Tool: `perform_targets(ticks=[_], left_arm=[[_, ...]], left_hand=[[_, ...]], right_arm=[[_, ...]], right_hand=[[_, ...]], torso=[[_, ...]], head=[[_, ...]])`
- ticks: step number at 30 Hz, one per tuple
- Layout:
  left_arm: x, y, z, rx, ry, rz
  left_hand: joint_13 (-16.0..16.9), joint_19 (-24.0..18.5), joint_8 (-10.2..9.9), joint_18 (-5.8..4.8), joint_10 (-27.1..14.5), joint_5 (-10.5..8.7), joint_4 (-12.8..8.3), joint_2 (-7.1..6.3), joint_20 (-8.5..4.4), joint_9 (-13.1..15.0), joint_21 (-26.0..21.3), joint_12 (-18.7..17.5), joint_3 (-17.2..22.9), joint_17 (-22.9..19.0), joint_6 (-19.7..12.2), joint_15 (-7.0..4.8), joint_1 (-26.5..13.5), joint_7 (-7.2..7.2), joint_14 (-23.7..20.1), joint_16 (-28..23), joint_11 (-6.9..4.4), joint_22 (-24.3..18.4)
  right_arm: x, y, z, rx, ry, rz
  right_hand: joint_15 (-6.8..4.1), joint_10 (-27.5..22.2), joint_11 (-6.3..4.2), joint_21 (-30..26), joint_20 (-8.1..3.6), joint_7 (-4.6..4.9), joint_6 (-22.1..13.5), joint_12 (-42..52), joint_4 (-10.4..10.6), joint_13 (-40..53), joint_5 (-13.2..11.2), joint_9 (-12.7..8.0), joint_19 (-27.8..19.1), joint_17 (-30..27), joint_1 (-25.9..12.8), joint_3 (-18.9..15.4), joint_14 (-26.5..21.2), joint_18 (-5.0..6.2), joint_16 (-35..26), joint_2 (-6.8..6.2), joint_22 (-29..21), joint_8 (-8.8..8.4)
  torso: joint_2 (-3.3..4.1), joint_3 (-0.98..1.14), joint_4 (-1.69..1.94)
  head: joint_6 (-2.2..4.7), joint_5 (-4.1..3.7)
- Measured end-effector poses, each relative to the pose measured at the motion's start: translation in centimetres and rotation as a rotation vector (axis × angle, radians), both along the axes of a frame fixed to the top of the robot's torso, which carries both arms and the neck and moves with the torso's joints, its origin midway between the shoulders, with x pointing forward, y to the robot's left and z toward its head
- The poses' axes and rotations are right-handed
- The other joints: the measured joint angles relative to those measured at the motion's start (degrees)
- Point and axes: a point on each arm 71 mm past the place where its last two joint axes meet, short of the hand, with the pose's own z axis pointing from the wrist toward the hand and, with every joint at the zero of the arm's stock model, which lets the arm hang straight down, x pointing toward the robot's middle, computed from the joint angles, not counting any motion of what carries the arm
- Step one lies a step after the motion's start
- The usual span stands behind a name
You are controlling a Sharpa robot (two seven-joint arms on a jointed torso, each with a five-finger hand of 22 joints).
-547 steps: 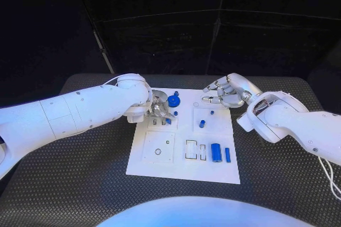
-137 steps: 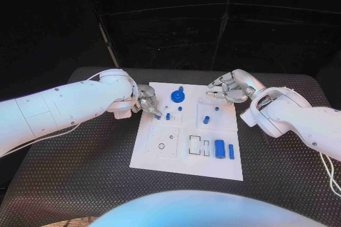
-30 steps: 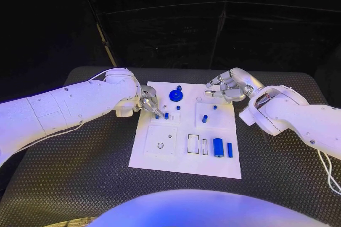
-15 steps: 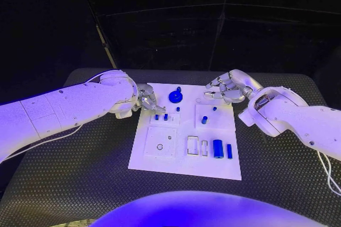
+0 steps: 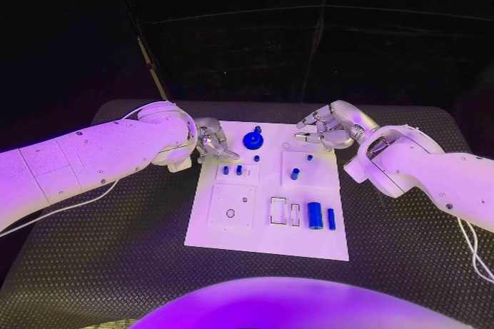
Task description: Assemble the parts on the task board
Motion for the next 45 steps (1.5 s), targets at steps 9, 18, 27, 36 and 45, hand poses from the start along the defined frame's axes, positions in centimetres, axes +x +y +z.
perform_targets(ticks=[9,18,27,36,45], left_arm=[[0.4,-2.7,1.2,-0.228,-0.187,-0.124],[0.3,-4.8,1.0,-0.260,-0.347,-0.255],[0.4,-6.4,0.0,-0.159,-0.412,-0.353],[0.7,-6.9,-0.7,-0.066,-0.403,-0.400],[1.1,-7.3,-1.3,-0.004,-0.377,-0.418]], left_hand=[[-18.22,-3.25,-11.13,0.85,-4.14,-0.07,-5.15,-3.80,3.23,-11.92,-15.06,-20.32,3.91,-24.92,3.64,2.60,15.63,1.76,-10.77,-26.20,2.70,-11.43],[-26.11,5.69,-16.27,0.85,-2.43,-0.29,-5.68,-4.27,2.13,-17.50,-12.62,-26.52,2.63,-15.88,6.35,1.80,16.09,1.31,1.34,-12.89,2.44,-10.97],[-29.95,15.42,-18.16,-0.55,-1.00,-0.29,-5.83,-4.27,1.29,-20.24,5.46,-28.33,1.76,0.27,8.46,1.36,16.09,0.82,6.40,3.59,2.03,4.90],[-30.70,16.12,-18.64,-0.54,-0.73,-0.29,-5.67,-4.27,1.21,-20.76,7.45,-28.76,1.61,-1.19,9.10,1.15,16.09,0.62,6.61,3.13,1.89,6.95],[-31.52,16.58,-18.86,-1.41,0.95,-0.29,-6.04,-3.54,1.03,-21.30,9.14,-28.83,1.97,-1.19,10.31,1.15,16.83,0.62,6.60,3.49,1.92,8.51]], right_arm=[[0.0,0.0,0.0,0.000,0.000,0.000],[0.0,0.2,0.0,0.002,0.000,0.003],[0.0,0.3,0.0,0.003,0.000,0.005],[0.0,0.3,0.0,0.003,0.000,0.006],[0.0,0.4,0.0,0.003,0.000,0.006]], right_hand=[[0.00,0.00,0.00,0.00,0.00,0.00,0.00,0.00,0.00,0.00,0.00,0.00,0.00,0.00,0.00,0.00,0.00,0.00,0.00,0.00,0.00,0.00],[0.00,0.00,0.00,0.00,0.00,0.00,0.00,0.00,0.00,0.00,0.00,-0.05,0.00,-0.01,0.00,0.00,0.00,0.00,0.00,0.00,0.00,0.00],[0.00,0.00,0.00,0.00,0.00,0.00,0.00,0.00,0.00,0.01,0.00,-0.05,0.00,-0.01,0.00,0.00,0.00,0.00,0.00,0.00,0.01,0.00],[0.00,0.00,0.00,0.01,0.00,0.00,0.00,0.00,0.00,0.01,0.00,-0.04,0.00,-0.01,0.00,0.00,0.00,0.00,0.00,0.00,0.01,0.00],[0.00,0.00,0.00,0.01,0.00,0.00,0.00,0.00,0.00,0.01,0.00,-0.04,0.00,-0.01,0.00,0.00,0.00,0.00,0.01,0.00,0.01,0.00]], torso=[[0.02,0.03,-0.01],[0.03,0.02,-0.04],[0.06,0.01,-0.07],[0.07,0.02,-0.10],[0.03,0.04,-0.05]], head=[[0.43,-0.38],[0.76,-0.60],[1.00,-0.93],[1.01,-1.07],[0.92,-1.13]])
